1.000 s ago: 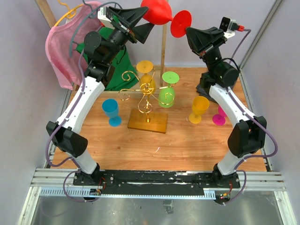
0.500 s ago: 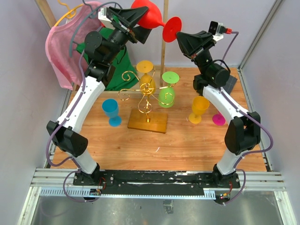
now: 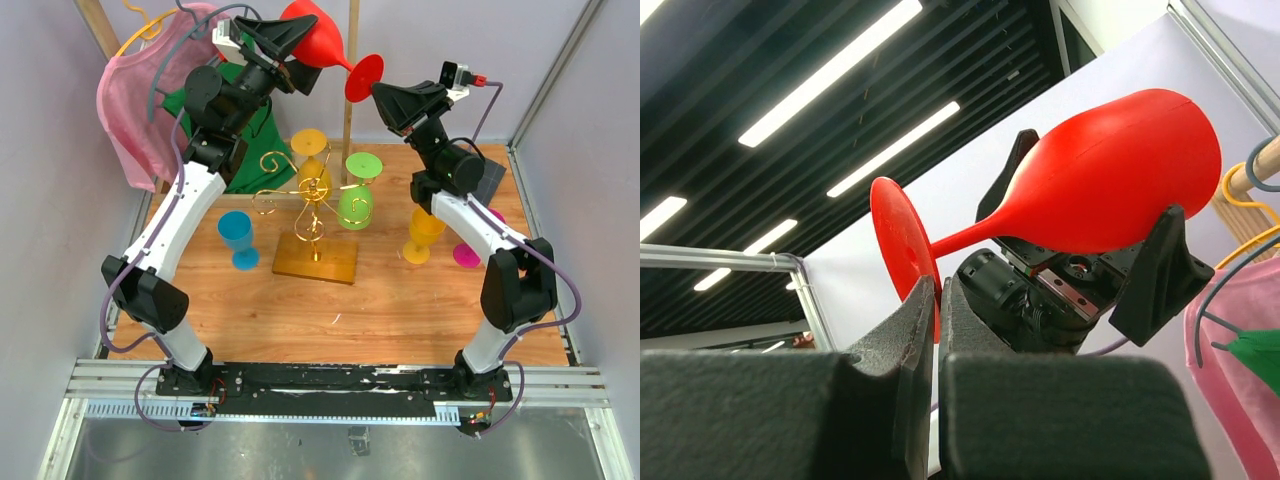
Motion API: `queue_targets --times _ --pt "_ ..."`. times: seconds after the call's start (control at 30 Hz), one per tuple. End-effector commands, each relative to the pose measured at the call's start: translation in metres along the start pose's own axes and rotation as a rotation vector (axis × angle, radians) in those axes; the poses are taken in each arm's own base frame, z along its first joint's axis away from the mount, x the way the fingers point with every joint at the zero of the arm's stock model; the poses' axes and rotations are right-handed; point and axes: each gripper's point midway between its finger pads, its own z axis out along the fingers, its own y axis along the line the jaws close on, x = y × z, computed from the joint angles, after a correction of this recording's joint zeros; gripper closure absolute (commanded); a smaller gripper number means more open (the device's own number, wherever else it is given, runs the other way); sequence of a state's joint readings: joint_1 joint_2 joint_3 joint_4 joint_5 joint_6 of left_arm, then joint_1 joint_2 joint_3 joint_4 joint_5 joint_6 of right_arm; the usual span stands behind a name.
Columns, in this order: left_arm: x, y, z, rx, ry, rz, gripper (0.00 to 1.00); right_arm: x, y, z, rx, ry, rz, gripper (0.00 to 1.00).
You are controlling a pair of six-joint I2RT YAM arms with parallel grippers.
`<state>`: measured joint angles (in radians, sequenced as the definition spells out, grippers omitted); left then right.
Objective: Take the wine glass off the wine glass rack
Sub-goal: Place the wine glass at the center of the board.
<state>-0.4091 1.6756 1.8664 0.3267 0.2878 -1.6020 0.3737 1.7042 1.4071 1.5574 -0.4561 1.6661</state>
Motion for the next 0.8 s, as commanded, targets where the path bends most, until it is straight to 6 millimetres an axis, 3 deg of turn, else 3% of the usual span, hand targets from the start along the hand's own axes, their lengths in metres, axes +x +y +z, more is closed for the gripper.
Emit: queue_targets --times 0.0,0.37,0.53,0.67,0.77 --pt "0.003 -0.030 -0.001 0.081 0.005 0.025 0.01 0.009 0.014 0.001 -0.039 0.020 -0.026 0.99" --pt "0.007 -0.007 -0.008 0.057 0.022 0.091 0.01 0.008 0.002 -0.007 -0.001 -0.002 0.004 0.99" --pt "0.007 0.001 -0.009 0.051 0.023 0.107 0.22 0.010 -0.002 -0.009 0.008 -0.001 0.021 0.99" --pt "0.006 -0.001 -0.008 0.058 0.024 0.117 0.29 0.010 0.000 -0.008 0.004 0.004 0.023 0.92" --pt "0.006 -0.003 -0.007 0.064 0.025 0.123 0.29 0.009 -0.002 -0.009 0.009 -0.001 0.028 0.79"
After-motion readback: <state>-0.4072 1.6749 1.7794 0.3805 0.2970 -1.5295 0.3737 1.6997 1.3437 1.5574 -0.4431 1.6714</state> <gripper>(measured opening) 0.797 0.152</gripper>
